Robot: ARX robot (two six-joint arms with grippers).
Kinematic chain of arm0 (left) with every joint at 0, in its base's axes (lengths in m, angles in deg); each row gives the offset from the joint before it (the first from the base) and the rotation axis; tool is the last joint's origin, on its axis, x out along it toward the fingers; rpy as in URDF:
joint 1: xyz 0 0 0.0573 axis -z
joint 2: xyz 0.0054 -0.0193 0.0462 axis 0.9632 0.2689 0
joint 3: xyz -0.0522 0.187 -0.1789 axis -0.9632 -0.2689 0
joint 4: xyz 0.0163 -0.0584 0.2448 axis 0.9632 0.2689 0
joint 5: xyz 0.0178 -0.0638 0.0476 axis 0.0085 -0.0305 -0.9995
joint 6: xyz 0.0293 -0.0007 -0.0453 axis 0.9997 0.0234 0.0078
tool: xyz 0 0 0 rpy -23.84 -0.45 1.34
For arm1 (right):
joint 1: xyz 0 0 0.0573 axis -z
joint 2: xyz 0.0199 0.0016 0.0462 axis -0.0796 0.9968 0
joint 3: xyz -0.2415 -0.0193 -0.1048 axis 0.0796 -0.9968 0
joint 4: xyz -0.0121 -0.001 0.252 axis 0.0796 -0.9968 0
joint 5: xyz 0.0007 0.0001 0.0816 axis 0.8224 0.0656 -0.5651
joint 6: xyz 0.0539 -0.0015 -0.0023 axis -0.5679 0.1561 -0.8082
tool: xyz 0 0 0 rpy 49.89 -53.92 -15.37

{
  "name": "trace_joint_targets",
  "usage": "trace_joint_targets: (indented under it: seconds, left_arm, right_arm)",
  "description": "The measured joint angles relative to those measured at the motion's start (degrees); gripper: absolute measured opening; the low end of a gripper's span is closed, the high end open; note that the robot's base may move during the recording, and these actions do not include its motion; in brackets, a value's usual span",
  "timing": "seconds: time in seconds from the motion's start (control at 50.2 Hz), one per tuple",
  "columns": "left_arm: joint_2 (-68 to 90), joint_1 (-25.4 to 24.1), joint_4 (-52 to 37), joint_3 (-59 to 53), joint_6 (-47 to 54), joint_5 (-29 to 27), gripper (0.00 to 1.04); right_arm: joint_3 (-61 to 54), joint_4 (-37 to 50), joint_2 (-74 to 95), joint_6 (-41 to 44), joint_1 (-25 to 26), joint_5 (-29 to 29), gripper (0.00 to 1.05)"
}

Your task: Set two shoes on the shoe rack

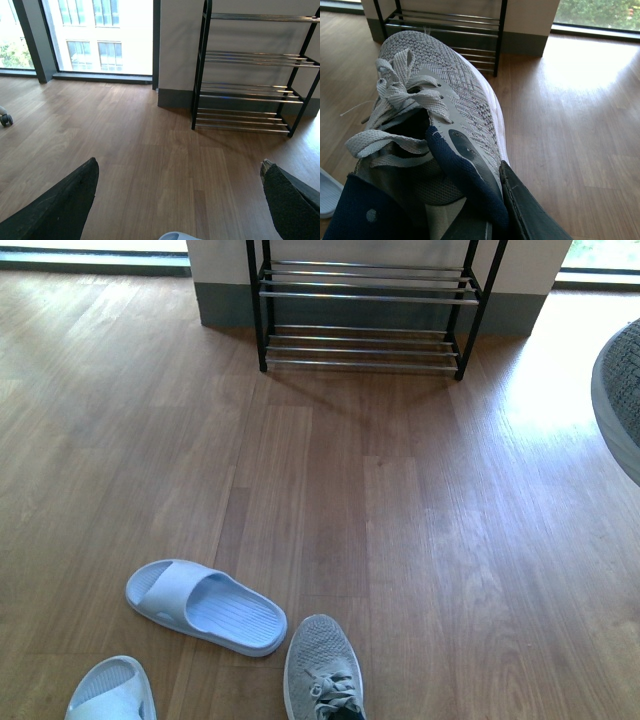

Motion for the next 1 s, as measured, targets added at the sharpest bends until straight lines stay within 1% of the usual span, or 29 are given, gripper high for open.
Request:
trace_joint_targets:
  seconds: [0.299, 0.418, 0.657, 0.996]
  left_arm:
    - [0.00, 0.00, 0.00, 0.00, -0.02, -0.02, 0.95]
    - [0.00, 0.00, 0.00, 0.02, 0.00, 0.07, 0.95]
    - [0.00, 0.00, 0.00, 0.00, 0.00, 0.04, 0.95]
    - [0.00, 0.00, 0.00, 0.00, -0.02, 0.02, 0.95]
  right_arm:
    - [0.00, 0.00, -0.07, 0.00, -0.04, -0.37, 0.01]
    - [-0.04, -0.09, 0.02, -0.04, 0.00, 0.74, 0.01]
    - [-0.04, -0.09, -0.11, -0.11, -0.09, -0.31, 0.01]
    - [-0.04, -0.09, -0.15, -0.13, -0.07, 0.04, 0.01]
